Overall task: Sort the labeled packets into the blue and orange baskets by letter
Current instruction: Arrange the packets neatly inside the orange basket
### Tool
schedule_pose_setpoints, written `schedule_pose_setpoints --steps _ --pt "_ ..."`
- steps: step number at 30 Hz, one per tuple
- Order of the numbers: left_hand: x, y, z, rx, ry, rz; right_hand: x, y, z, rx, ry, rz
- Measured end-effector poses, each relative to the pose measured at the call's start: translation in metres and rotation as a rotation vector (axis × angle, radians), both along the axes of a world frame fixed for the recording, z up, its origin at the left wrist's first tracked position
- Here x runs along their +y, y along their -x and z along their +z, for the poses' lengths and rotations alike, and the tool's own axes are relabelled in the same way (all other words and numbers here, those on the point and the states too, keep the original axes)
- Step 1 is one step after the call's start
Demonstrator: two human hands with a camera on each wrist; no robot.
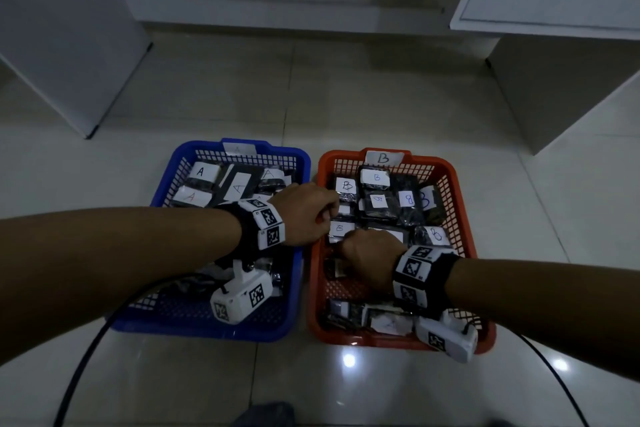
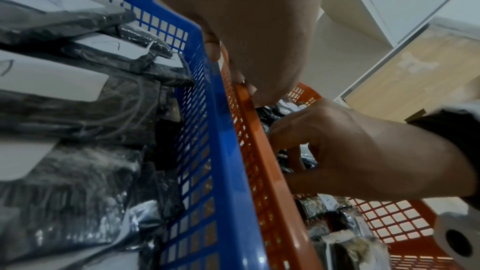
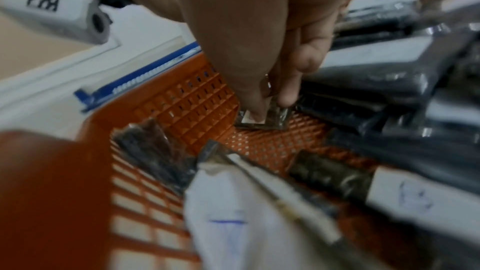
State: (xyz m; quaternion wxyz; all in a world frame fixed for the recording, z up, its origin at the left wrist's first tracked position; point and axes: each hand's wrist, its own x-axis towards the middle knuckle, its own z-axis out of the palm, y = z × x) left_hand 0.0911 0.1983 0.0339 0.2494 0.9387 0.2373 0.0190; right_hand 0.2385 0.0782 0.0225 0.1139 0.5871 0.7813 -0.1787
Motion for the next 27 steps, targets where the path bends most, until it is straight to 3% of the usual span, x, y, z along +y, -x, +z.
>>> schedule_pose_setpoints --steps 4,9,15,19,23,27 --pt "-0.002 -0.002 0.001 0.026 -0.003 -0.014 0.001 0.000 -0.001 -0.083 0.030 0.090" --pt "-0.006 -0.004 0.001 0.063 -0.008 -0.031 0.002 -0.001 -0.004 -0.053 0.018 0.134" --pt "-0.006 -0.004 0.002 0.079 -0.005 -0.035 0.002 0.008 -0.008 0.001 0.044 0.017" --pt "-0.006 -0.004 0.002 0.083 -0.012 -0.039 0.012 0.008 -0.008 0.157 0.088 -0.141" --pt "-0.005 -0.003 0.002 0.081 0.008 -0.043 0.019 0.003 -0.010 0.079 0.188 -0.045" --pt "-0.005 -0.004 0.001 0.097 0.000 -0.054 0.019 0.003 -0.013 0.022 0.140 0.003"
